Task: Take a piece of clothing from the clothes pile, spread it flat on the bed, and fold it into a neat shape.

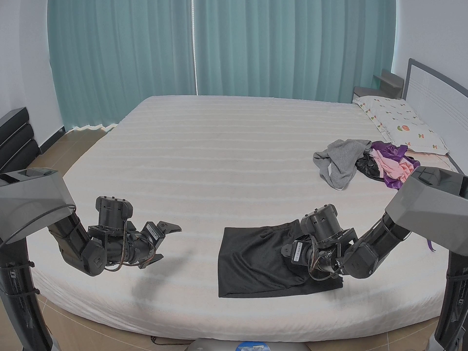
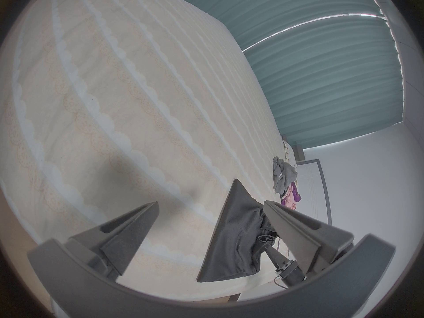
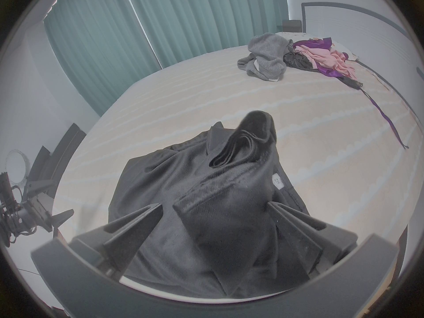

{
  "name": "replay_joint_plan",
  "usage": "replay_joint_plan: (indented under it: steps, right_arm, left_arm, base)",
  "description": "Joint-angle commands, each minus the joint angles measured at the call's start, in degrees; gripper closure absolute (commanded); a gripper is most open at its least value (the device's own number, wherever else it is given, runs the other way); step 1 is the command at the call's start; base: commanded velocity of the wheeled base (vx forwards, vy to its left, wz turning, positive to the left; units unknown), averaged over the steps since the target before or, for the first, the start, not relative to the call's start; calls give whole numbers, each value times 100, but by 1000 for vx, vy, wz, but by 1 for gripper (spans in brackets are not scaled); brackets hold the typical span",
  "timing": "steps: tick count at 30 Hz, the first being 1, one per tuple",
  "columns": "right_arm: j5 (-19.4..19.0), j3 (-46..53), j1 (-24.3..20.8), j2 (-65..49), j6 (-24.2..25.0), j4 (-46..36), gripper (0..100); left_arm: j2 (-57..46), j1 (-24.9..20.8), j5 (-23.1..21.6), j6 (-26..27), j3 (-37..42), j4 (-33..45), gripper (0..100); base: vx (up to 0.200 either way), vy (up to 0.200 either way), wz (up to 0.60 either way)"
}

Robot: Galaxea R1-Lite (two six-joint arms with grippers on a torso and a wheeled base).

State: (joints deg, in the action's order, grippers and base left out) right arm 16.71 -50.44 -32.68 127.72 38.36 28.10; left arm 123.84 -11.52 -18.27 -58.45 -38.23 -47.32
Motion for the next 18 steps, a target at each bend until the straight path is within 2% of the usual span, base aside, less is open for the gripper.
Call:
replay_joint_plan:
  steps: [1,5,11,18]
  right_arm:
    - [43,-352,-80,324,-83,-129,0]
    - [60,-414,-168,376,-110,-191,0]
    - [166,-449,-72,552,-303,-340,0]
    - [218,-326,298,385,-233,-358,0]
  left_arm:
    - [17,1,-1,1,0,-5,0]
    - [17,1,-1,9,0,-5,0]
    - [17,1,-1,9,0,-5,0]
    - [17,1,-1,9,0,-5,0]
  base:
    - [0,0,0]
    - [0,0,0]
    - [0,0,0]
    - [0,0,0]
